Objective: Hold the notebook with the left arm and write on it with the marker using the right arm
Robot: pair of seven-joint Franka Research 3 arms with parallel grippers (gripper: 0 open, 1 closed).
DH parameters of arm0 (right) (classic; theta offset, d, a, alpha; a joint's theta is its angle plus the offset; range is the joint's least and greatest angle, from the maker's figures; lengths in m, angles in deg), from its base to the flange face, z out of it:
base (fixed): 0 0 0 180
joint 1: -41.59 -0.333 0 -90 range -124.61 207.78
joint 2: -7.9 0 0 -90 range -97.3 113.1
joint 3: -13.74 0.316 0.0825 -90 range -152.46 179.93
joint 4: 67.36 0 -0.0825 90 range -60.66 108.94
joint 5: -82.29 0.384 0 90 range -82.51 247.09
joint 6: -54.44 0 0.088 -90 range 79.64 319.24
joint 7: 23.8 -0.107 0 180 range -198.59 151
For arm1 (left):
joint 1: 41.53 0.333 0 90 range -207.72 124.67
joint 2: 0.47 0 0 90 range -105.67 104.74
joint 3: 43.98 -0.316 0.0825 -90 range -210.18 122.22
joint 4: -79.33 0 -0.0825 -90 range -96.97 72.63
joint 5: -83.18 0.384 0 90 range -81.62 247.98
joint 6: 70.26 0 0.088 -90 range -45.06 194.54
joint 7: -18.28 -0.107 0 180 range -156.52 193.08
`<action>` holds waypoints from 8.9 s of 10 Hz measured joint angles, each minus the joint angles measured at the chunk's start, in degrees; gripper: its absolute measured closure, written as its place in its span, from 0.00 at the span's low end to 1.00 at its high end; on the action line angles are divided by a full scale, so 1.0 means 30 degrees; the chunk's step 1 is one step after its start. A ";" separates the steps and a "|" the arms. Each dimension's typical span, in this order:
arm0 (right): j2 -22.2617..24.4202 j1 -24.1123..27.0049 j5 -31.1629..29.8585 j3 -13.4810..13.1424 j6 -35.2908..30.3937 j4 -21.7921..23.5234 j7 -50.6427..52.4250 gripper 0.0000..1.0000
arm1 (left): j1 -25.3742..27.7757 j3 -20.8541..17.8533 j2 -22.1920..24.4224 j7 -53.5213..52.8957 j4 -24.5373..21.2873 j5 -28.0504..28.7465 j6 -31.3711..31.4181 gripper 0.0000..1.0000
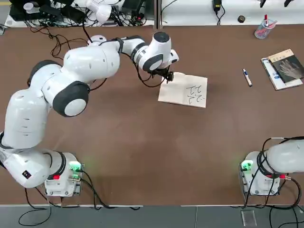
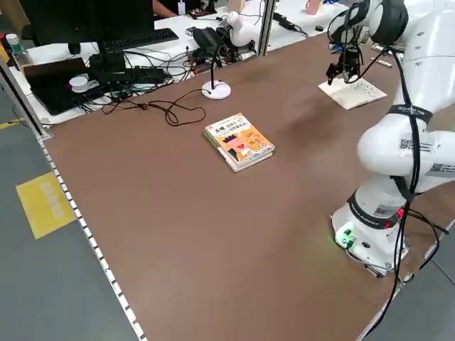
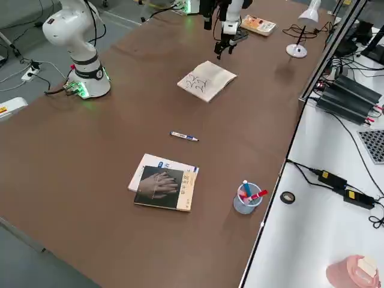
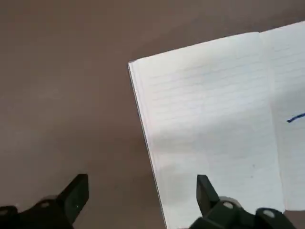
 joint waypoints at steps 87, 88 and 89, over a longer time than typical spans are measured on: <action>-0.5377 0.4542 0.1357 -0.0346 1.9241 1.5505 1.5029 0.05 | -0.0674 -0.2088 -0.3481 0.0109 0.2075 0.0176 0.3634 0.00; -0.5563 0.4530 0.1180 -0.0331 1.9474 1.5516 1.5269 0.05 | -0.0674 -0.2092 -0.3481 0.0109 0.2076 0.0178 0.3634 0.00; -0.5679 0.4527 0.1074 -0.0328 1.9538 1.5516 1.5456 0.05 | -0.0672 -0.2100 -0.3481 0.0109 0.2076 0.0179 0.3634 0.00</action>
